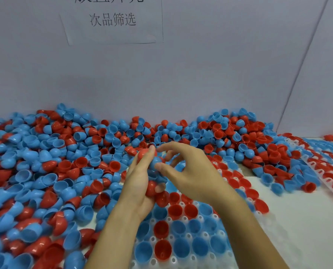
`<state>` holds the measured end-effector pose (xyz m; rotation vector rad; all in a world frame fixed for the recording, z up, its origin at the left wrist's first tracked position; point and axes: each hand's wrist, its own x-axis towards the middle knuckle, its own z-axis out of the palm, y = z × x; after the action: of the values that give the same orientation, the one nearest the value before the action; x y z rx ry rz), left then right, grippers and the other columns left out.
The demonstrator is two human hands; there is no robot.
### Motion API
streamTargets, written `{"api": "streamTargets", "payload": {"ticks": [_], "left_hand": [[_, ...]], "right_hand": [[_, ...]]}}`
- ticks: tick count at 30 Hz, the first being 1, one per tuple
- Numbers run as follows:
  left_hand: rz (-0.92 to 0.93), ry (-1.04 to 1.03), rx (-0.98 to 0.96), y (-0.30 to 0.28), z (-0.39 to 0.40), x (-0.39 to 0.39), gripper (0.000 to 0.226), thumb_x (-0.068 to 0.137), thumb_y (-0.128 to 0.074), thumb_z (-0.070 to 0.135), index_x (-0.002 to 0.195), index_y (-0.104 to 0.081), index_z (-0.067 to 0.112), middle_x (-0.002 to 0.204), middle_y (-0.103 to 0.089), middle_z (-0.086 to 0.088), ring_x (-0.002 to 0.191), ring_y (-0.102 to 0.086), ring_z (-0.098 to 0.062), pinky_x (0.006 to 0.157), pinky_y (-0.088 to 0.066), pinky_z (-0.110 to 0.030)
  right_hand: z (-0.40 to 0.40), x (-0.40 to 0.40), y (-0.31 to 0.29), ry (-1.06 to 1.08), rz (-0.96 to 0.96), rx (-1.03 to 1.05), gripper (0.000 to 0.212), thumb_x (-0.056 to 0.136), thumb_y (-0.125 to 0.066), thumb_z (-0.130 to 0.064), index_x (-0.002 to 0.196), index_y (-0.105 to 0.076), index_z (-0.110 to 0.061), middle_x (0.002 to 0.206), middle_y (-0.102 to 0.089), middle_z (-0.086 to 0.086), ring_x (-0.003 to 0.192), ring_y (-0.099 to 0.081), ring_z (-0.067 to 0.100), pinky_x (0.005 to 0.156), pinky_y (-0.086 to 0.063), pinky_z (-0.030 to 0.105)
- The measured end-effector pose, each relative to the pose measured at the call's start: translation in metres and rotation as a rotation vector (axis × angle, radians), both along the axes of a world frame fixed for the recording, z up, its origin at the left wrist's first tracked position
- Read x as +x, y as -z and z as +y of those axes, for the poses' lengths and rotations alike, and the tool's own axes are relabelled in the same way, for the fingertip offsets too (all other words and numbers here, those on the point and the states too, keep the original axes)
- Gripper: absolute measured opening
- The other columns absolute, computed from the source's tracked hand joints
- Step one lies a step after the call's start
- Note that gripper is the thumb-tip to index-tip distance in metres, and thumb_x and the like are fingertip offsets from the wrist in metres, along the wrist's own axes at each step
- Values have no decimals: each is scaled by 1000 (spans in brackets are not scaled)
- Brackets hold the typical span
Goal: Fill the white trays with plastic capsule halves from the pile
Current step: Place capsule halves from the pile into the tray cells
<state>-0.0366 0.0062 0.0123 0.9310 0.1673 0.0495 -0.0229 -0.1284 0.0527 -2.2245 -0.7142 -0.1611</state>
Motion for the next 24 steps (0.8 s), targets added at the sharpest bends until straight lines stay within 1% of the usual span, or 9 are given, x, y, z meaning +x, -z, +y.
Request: {"api": "streamTargets", "payload": {"ticks": [2, 5, 8, 9, 11, 14, 18, 19, 24], "left_hand": [[-6, 26, -2, 0, -3, 0, 44, 86, -70, 44, 121, -67, 18, 103, -76, -8, 74, -73, -16, 40, -46, -22], [-18, 33, 41, 1, -6, 0, 51, 82, -71, 47, 126, -64, 21, 97, -73, -4, 58, -61, -9, 36, -38, -20], [-21, 76, 57, -1, -5, -1, 60, 83, -69, 55, 127, -65, 13, 108, -68, -14, 64, -58, -11, 37, -36, -20], [-31, 89, 48, -1, -4, -2, 55, 85, -67, 55, 117, -69, 10, 108, -67, -18, 67, -57, -13, 36, -36, -20], [-55, 100, 12, -2, -3, -2, 39, 86, -66, 50, 93, -74, 13, 94, -64, -14, 66, -54, -13, 35, -34, -19], [-72, 96, 12, -4, -2, -4, 25, 88, -64, 38, 98, -66, 15, 81, -62, -5, 62, -52, -13, 33, -33, -19], [-84, 98, 35, -5, -3, -6, 17, 92, -62, 31, 102, -61, 17, 81, -64, -4, 61, -54, -15, 33, -32, -20], [-94, 102, 44, -5, -3, -6, 19, 89, -63, 32, 100, -61, 17, 81, -64, -4, 61, -54, -14, 34, -33, -20], [-110, 114, 81, -4, -1, -4, 14, 94, -59, 31, 94, -63, 18, 84, -64, -5, 64, -54, -13, 34, -34, -19]], "right_hand": [[5, -1, 14, 9, -30, 66, 32, 86, -71, -42, 117, -63, -39, 103, -61, -18, 92, -58, 0, 82, -47, 12], [5, 1, 24, 68, -72, 161, 28, 84, -76, -33, 109, -67, -40, 98, -63, -17, 90, -58, 1, 79, -44, 9], [6, 4, 26, 107, -86, 236, 18, 89, -72, -29, 106, -70, -32, 97, -66, -17, 90, -59, -1, 74, -44, 8], [5, 4, 26, 111, -65, 279, 14, 91, -70, -29, 105, -71, -30, 97, -67, -17, 91, -60, -2, 74, -44, 7], [4, 4, 26, 104, 0, 354, 13, 95, -64, -31, 103, -73, -27, 97, -71, -17, 91, -63, -4, 75, -45, 7], [1, 4, 25, 91, 82, 436, 22, 100, -55, -34, 97, -76, -31, 90, -74, -19, 88, -67, -2, 78, -49, 11], [1, 2, 24, 100, 149, 509, 36, 103, -49, -37, 83, -78, -30, 72, -73, -12, 61, -61, -1, 58, -45, 10], [1, 1, 25, 95, 171, 510, 36, 103, -49, -38, 83, -78, -30, 72, -73, -11, 60, -62, 0, 57, -45, 10], [1, 2, 28, 88, 200, 519, 15, 97, -60, -31, 101, -72, -39, 89, -73, -16, 83, -69, 3, 68, -55, 19]]}}
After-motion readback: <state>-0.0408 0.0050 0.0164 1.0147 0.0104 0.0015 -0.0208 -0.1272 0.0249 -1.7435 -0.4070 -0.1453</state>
